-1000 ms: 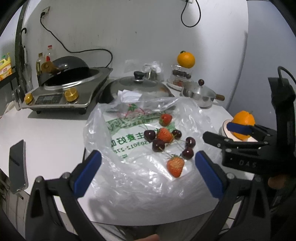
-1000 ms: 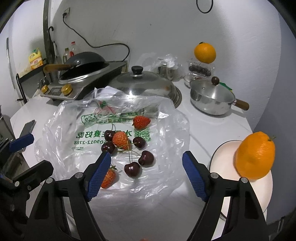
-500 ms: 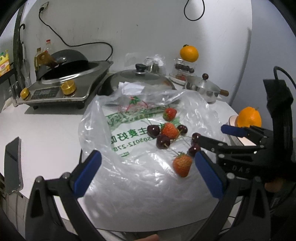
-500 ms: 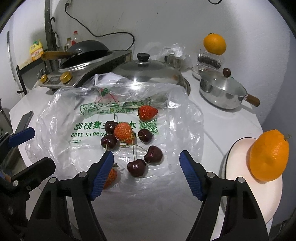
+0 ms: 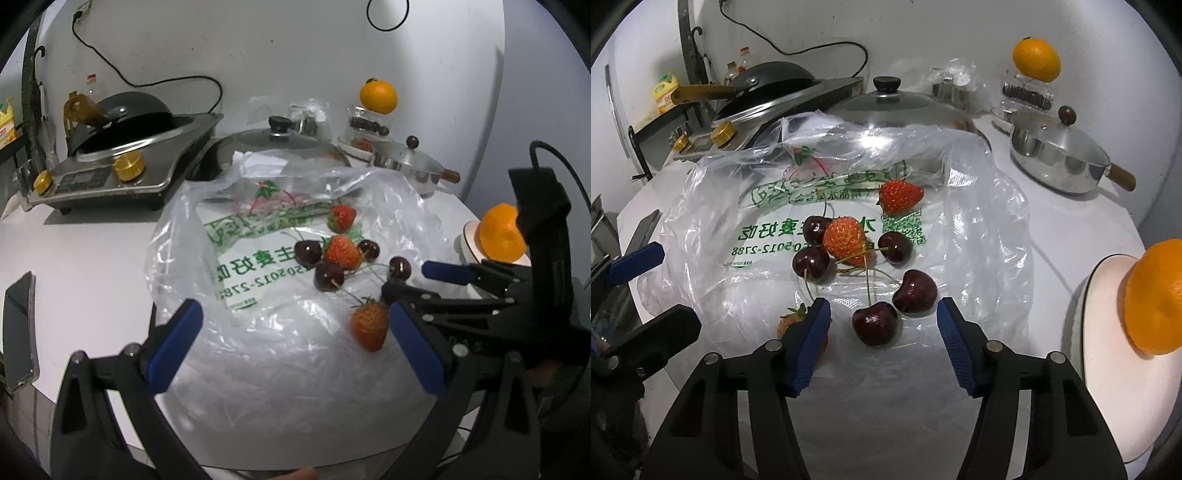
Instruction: Organize fruits
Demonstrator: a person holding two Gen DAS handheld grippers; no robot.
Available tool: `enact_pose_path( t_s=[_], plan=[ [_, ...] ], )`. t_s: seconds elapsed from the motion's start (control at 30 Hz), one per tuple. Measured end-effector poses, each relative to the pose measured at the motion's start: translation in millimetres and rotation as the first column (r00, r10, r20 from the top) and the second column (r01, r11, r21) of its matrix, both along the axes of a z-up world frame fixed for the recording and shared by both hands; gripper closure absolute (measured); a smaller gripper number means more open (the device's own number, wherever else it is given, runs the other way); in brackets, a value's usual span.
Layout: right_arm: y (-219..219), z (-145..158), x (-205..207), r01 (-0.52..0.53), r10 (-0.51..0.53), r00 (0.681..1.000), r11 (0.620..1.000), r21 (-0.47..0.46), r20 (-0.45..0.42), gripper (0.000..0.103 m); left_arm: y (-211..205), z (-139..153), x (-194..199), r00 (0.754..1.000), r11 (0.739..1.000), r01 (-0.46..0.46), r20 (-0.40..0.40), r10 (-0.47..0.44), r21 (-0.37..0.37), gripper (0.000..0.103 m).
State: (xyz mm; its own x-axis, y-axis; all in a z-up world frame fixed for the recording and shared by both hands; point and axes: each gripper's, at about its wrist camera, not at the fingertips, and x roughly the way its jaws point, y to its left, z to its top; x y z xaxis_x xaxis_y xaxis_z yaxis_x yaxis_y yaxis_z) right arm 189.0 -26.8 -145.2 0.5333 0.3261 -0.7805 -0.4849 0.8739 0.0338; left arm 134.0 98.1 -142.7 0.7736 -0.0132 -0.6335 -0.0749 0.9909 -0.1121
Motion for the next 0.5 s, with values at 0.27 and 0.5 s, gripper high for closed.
enact_pose_path(
  t_s=[0.27, 0.5],
  plan=[
    [0.0, -8.0, 3.7, -0.024, 0.025, 0.999, 0.999, 0.025, -0.033, 0.051, -3.6, -2.7, 3.6, 1.0, 1.0, 0.002, -0.011, -0.002, 0.014, 0.002],
    [-0.2, -8.5, 1.8, -0.039, 0.04, 0.998, 0.999, 0.028, -0.044, 0.055, -9.6, -3.9, 6.4, 1.0, 1.0, 0.009, -0.019, -0.009, 0.027, 0.002]
  ],
)
